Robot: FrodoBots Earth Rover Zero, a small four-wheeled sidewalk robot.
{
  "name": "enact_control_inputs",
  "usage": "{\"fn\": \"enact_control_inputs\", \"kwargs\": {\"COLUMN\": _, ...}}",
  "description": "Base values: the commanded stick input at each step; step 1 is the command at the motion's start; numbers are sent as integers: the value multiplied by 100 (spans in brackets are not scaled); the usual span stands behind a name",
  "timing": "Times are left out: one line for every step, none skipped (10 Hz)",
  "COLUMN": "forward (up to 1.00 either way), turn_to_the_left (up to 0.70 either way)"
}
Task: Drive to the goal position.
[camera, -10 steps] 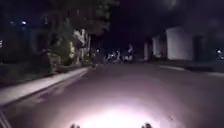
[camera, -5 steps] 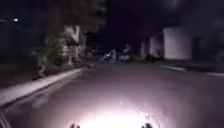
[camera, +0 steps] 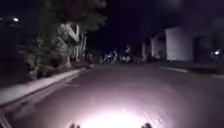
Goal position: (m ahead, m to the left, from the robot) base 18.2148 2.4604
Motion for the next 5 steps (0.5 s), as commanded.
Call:
{"fn": "enact_control_inputs", "kwargs": {"forward": 85, "turn_to_the_left": 0}}
{"fn": "enact_control_inputs", "kwargs": {"forward": 85, "turn_to_the_left": 0}}
{"fn": "enact_control_inputs", "kwargs": {"forward": 85, "turn_to_the_left": 0}}
{"fn": "enact_control_inputs", "kwargs": {"forward": 85, "turn_to_the_left": 0}}
{"fn": "enact_control_inputs", "kwargs": {"forward": 85, "turn_to_the_left": 0}}
